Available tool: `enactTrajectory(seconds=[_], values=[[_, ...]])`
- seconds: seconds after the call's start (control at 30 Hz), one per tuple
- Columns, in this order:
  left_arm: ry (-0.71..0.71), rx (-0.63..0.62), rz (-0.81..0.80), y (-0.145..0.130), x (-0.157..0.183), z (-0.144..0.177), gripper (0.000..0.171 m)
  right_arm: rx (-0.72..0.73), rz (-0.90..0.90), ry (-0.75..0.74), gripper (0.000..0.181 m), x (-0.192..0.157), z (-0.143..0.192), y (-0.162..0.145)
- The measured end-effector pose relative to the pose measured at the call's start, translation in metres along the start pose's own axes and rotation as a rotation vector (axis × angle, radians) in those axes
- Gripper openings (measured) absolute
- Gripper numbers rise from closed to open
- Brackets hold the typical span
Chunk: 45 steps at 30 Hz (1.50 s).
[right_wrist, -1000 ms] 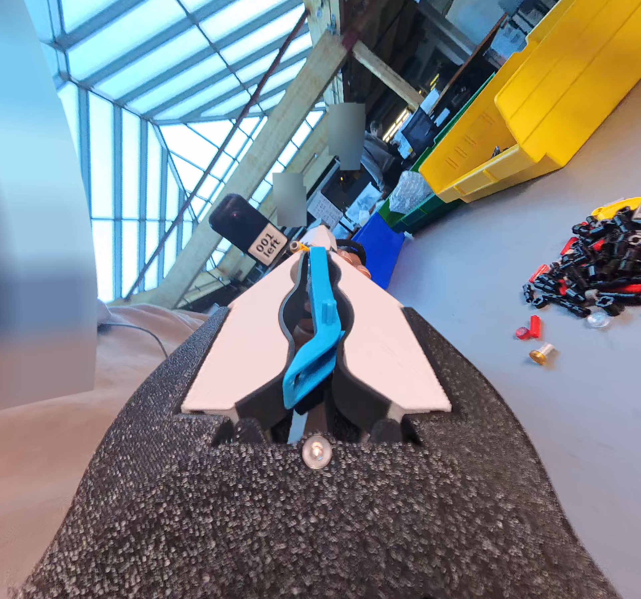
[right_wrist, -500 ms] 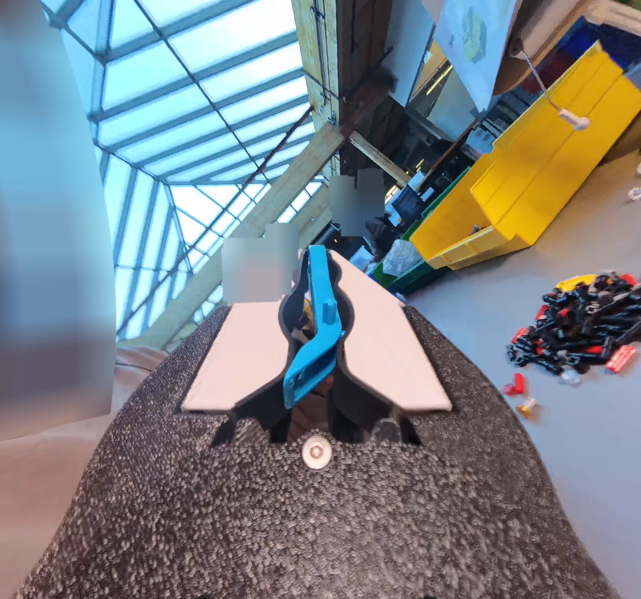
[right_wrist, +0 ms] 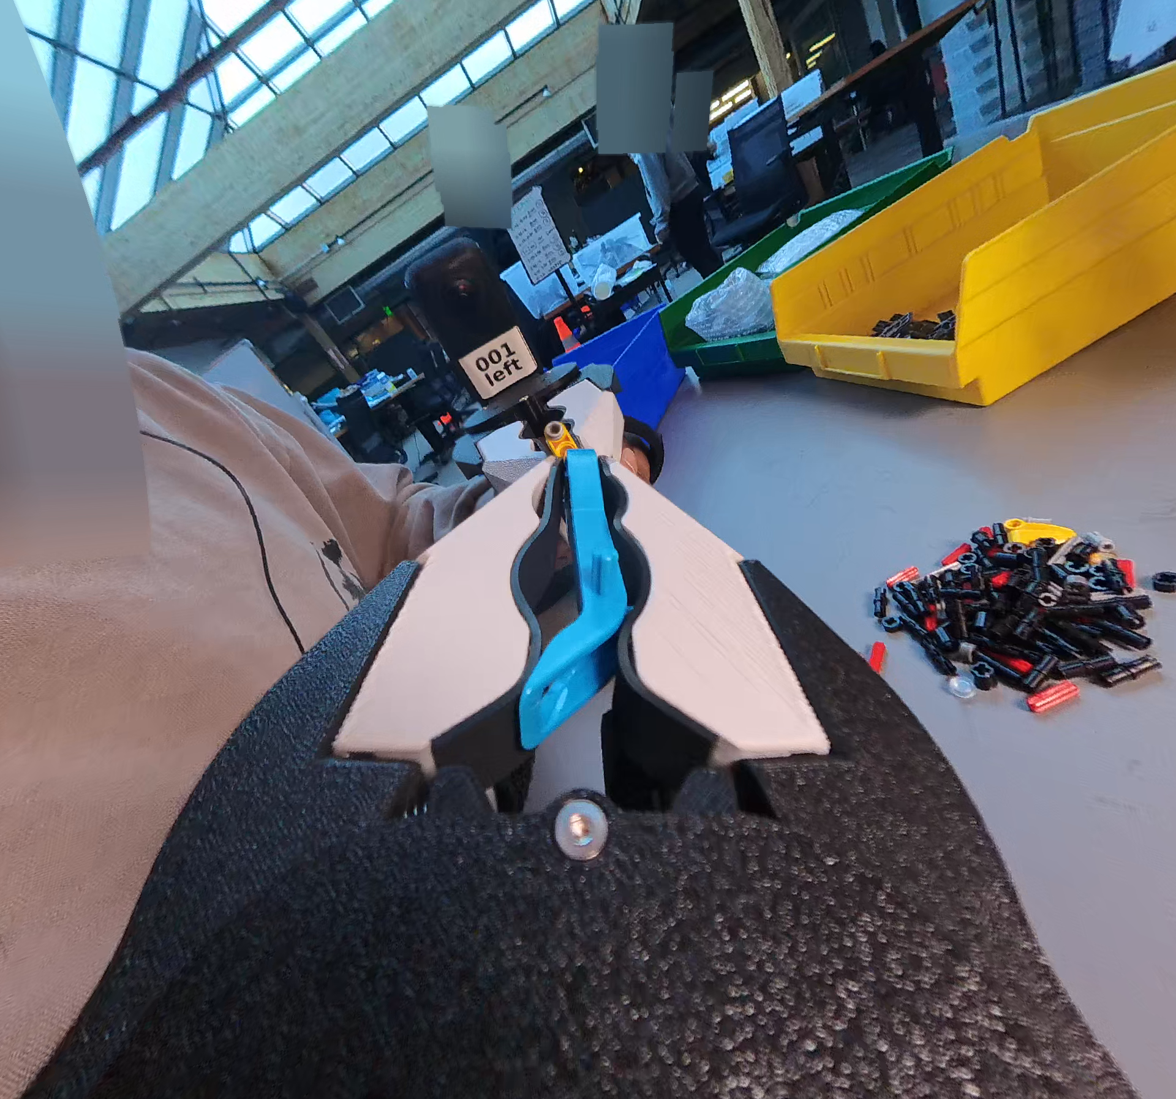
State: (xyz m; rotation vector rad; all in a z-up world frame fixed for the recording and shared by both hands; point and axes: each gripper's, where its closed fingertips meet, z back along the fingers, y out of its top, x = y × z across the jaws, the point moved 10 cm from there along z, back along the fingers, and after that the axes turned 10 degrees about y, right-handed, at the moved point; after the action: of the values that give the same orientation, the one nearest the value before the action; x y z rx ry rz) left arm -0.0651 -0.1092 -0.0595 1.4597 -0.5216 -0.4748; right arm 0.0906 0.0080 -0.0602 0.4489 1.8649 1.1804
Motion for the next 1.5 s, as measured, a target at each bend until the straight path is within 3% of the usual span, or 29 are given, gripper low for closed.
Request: enactTrajectory(seconds=[0.37, 0.47, 0.67, 0.8, 0.93, 1.07, 1.3, 1.5], values=[[-0.130, -0.205, -0.035, -0.009, 0.001, -0.002, 0.005, -0.569, 0.298, -0.024, 0.009, -0.011, -0.014, 0.016], [-0.210, -0.222, 0.005, -0.013, 0.003, -0.002, 0.005, -0.625, 0.272, 0.063, 0.008, -0.008, -0.017, 0.014], [-0.436, -0.286, 0.013, -0.023, 0.020, -0.014, 0.006, -0.836, 0.150, 0.377, 0.007, -0.004, -0.020, 0.009], [-0.533, -0.280, 0.045, -0.021, 0.025, -0.018, 0.007, -0.759, -0.054, 0.546, 0.007, 0.007, -0.018, 0.001], [-0.611, -0.232, 0.110, -0.020, 0.027, -0.018, 0.008, -0.584, -0.276, 0.700, 0.007, 0.017, -0.016, -0.013], [-0.664, -0.200, 0.034, -0.013, 0.031, -0.014, 0.006, -0.421, -0.441, 0.855, 0.007, 0.015, -0.023, -0.029], [-0.576, -0.119, 0.075, -0.007, 0.014, -0.006, 0.006, -0.276, -0.330, 0.760, 0.008, 0.017, -0.017, -0.007], [-0.551, 0.035, 0.108, -0.005, 0.006, 0.006, 0.006, -0.228, -0.101, 0.487, 0.009, 0.008, -0.003, 0.009]])
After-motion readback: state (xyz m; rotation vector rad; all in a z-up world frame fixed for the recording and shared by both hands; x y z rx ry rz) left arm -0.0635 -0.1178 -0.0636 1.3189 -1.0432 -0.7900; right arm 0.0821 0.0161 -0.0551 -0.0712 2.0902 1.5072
